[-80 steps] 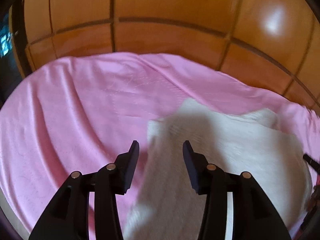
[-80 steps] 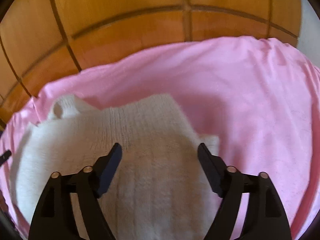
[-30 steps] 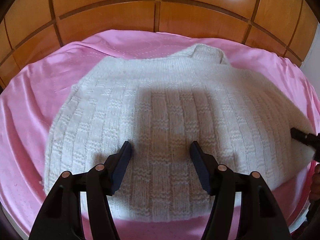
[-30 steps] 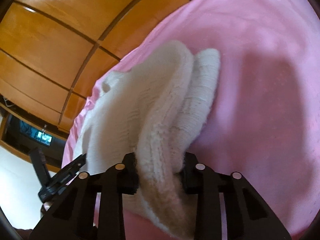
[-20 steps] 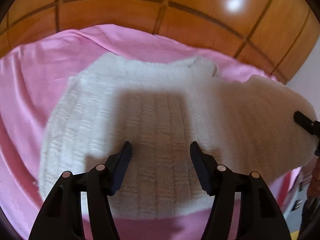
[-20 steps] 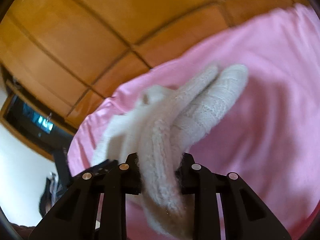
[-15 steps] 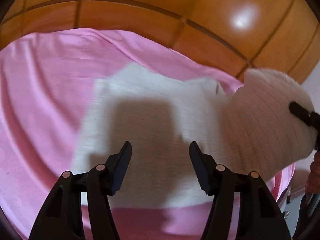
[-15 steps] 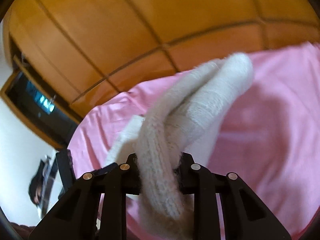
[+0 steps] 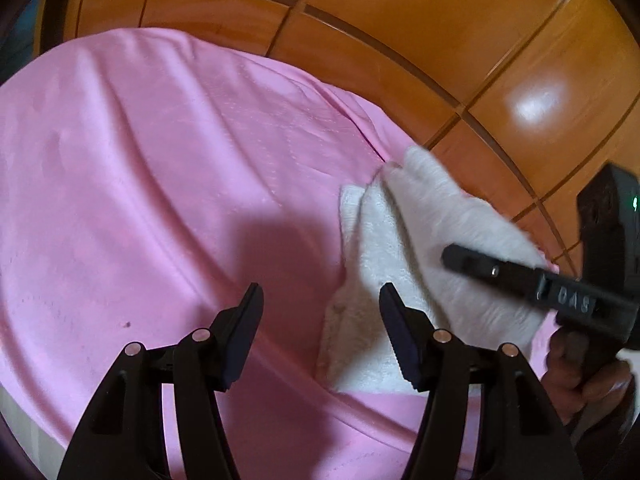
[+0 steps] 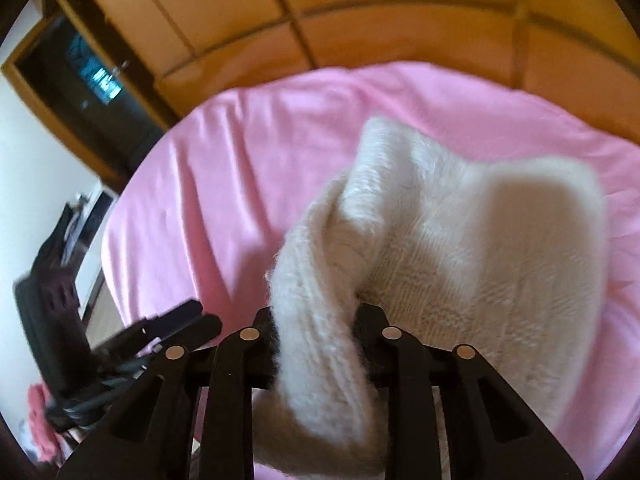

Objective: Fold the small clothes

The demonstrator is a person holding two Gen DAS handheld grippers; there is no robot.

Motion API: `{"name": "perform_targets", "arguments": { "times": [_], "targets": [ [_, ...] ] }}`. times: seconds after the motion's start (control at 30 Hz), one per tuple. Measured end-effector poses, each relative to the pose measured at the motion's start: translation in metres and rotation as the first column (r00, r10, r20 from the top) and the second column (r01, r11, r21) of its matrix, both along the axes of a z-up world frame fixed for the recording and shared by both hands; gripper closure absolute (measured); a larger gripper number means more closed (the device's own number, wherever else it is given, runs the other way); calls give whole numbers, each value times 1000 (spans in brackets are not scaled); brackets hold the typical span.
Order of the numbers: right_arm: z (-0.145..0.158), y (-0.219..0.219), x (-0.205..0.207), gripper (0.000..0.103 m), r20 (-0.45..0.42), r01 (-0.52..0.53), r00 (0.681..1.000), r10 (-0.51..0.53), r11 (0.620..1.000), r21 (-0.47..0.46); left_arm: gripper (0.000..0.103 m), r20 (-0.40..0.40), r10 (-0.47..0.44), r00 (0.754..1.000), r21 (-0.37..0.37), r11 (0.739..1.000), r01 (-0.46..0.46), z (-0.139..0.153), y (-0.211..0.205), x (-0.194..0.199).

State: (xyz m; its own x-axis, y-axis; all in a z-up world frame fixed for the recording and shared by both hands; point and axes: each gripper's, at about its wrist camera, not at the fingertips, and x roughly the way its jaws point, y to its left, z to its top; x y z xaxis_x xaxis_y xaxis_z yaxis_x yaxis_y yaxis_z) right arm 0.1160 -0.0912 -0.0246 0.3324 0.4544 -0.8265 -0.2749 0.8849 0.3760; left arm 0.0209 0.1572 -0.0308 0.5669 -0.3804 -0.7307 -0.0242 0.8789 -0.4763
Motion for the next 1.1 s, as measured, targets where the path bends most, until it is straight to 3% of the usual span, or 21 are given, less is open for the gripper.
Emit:
{"name": "perform_targets", "arguments": {
  "times": [0.07,0.23,0.33,0.47,0.53,0.67,0.77,0.83,0.93,1.0,1.1],
  "targets": [
    [6,-10,-6,49,-11,-12,1000,13,990,137,43,0,-3,1000,-22,1000,3,1,5,3],
    [38,-57,-36,49,79,50,994,-70,971,234,39,5,-12,1000,-125,992,12,13,10,3],
    [46,-101,-64,49,117,125,981,-154,966,225,36,19,-36,999,-219,975,39,24,7,3],
    [36,-151,-104,49,127,249,955,-266,959,136,31,41,-97,994,-283,953,105,38,-14,7],
    [27,-165,-116,49,113,287,947,-301,950,122,31,42,-116,992,-271,955,123,42,-26,10],
    [15,-163,-124,49,112,291,946,-303,950,109,33,5,-169,986,-179,970,167,38,-61,33],
    [15,-151,-122,49,148,258,952,-268,962,86,60,-40,-193,980,-133,973,187,28,-76,45],
    [14,-137,-115,49,161,211,962,-222,974,82,92,-41,-191,981,-82,979,188,22,-77,51],
    [0,-110,-109,49,154,130,980,-129,991,2,94,-55,-142,988,-7,990,142,12,-66,42],
    [-23,-95,-107,49,101,92,991,-88,995,-37,95,-84,-98,992,56,993,103,-6,-56,33],
    [-40,-80,-111,49,124,79,990,-69,993,-83,95,-131,-68,989,46,996,75,-39,-44,26]
  ]
}}
